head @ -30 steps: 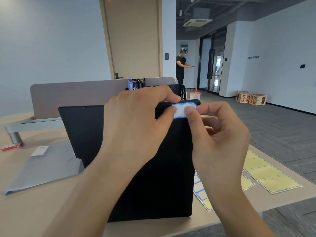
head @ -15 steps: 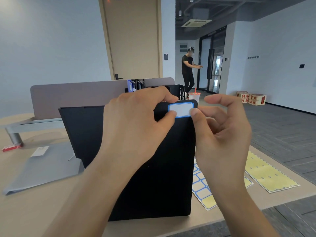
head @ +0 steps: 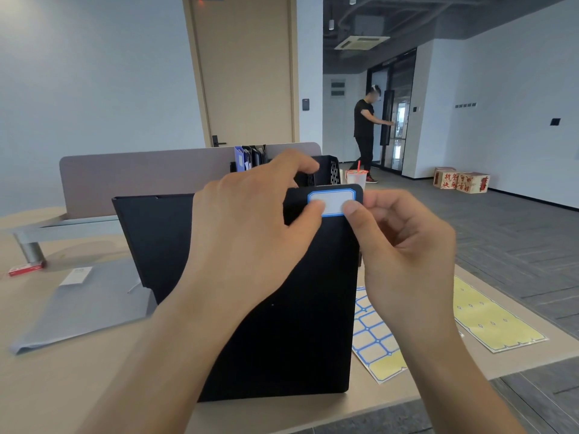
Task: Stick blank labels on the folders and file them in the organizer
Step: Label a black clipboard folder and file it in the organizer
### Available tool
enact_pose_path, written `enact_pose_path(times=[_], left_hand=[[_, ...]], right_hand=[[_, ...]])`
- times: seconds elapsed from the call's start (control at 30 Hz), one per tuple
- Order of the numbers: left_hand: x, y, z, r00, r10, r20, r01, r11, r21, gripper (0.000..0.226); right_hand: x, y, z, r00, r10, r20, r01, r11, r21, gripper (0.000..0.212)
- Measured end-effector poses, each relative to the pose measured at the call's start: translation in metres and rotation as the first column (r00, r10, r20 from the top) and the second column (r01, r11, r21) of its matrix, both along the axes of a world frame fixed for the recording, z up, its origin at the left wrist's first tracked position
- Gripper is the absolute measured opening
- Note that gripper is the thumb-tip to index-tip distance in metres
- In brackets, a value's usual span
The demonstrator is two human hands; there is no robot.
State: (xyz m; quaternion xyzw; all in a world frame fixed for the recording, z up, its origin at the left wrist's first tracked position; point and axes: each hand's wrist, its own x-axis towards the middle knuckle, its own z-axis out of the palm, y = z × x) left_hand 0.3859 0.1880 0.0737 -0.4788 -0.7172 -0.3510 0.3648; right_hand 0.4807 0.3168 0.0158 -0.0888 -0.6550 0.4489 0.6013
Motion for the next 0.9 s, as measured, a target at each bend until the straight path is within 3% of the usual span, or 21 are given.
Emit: enact_pose_path(times=[0.3,0.6,0.73,0.9], left_hand=[[-0.001,0.002,0.000,1.000,0.016,-0.024,-0.016,1.000,-0.026,0.014],[0.003,0.001,-0.002,0.999,0.015,-0.035,-0.014,1.000,0.020,0.010],[0.005,0.003,-0.002,1.000,0.007,0.015,-0.008,0.999,0.047,0.017],[0.006,0.006,-0.001,0.998,0.047,0.031,-0.049,0.997,0.062,0.009]], right_hand=[[0.002,-0.003,0.007,0.999,0.044,-0.005,-0.045,0.998,-0.042,0.004],[-0.006,-0.004,0.009,0.998,-0.061,-0.003,0.061,0.995,0.084,0.009],[-0.007,-0.003,0.010,1.000,-0.030,-0.009,0.030,0.997,0.074,0.006],[-0.002,0.002,0.006,0.999,0.039,0.018,-0.040,0.999,0.037,0.006]])
